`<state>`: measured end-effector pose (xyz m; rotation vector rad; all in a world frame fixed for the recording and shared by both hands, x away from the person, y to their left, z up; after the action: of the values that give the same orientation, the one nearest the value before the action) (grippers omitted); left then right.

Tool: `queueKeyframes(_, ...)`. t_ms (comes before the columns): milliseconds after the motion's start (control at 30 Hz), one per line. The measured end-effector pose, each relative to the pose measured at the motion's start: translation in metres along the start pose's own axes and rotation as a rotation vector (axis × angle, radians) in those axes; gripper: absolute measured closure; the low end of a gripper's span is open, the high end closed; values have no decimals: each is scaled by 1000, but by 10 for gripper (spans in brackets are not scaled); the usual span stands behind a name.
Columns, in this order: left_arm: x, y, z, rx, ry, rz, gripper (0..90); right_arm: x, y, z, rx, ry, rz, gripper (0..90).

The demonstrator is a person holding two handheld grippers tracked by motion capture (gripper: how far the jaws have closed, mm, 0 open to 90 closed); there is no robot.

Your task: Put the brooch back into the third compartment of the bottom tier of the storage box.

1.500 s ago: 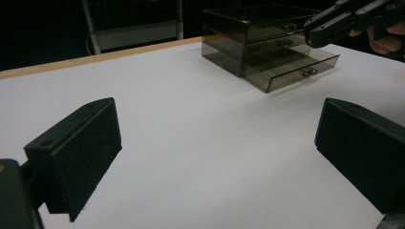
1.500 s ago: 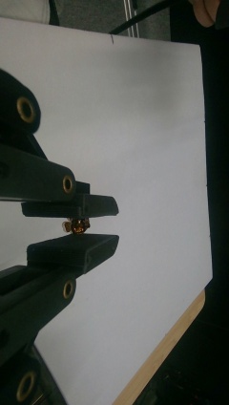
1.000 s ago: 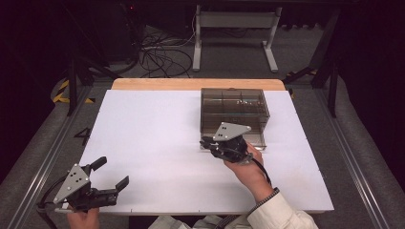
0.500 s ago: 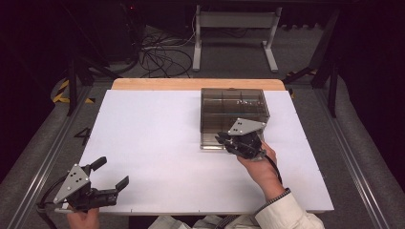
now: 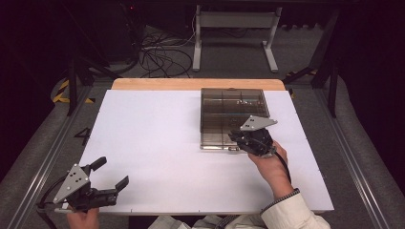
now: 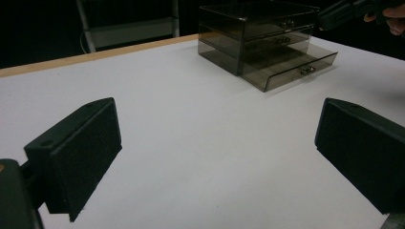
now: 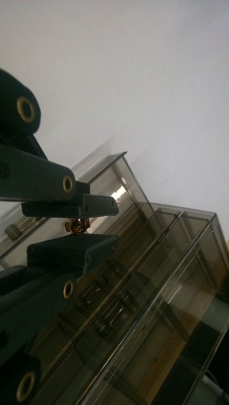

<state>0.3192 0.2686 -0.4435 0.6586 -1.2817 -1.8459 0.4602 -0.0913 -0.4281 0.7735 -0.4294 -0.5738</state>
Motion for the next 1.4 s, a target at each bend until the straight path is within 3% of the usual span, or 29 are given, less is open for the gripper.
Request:
queueKeyframes(567, 0, 0, 1, 2, 5, -2, 25, 32, -29, -4, -116, -72, -60, 803)
queueKeyframes(767, -1, 0, 1, 1, 3, -4, 25, 38, -37, -6, -139, -42, -113, 803)
queueKeyframes(1400, -1, 0, 1, 1, 5, -3, 25, 59, -57, -17, -184, -81, -170, 803)
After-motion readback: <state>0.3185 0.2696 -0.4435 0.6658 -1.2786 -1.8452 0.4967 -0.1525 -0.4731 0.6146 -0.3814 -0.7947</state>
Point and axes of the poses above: each handheld gripper's, and its own axes: z roughly backward along the jaws, y roughly out of its top, x roughly to its right, the point moved 9 cm from there along -z, roughly forward along the jaws, and after that the axes turned 5 degrees about -x, right-handed, at the moved point
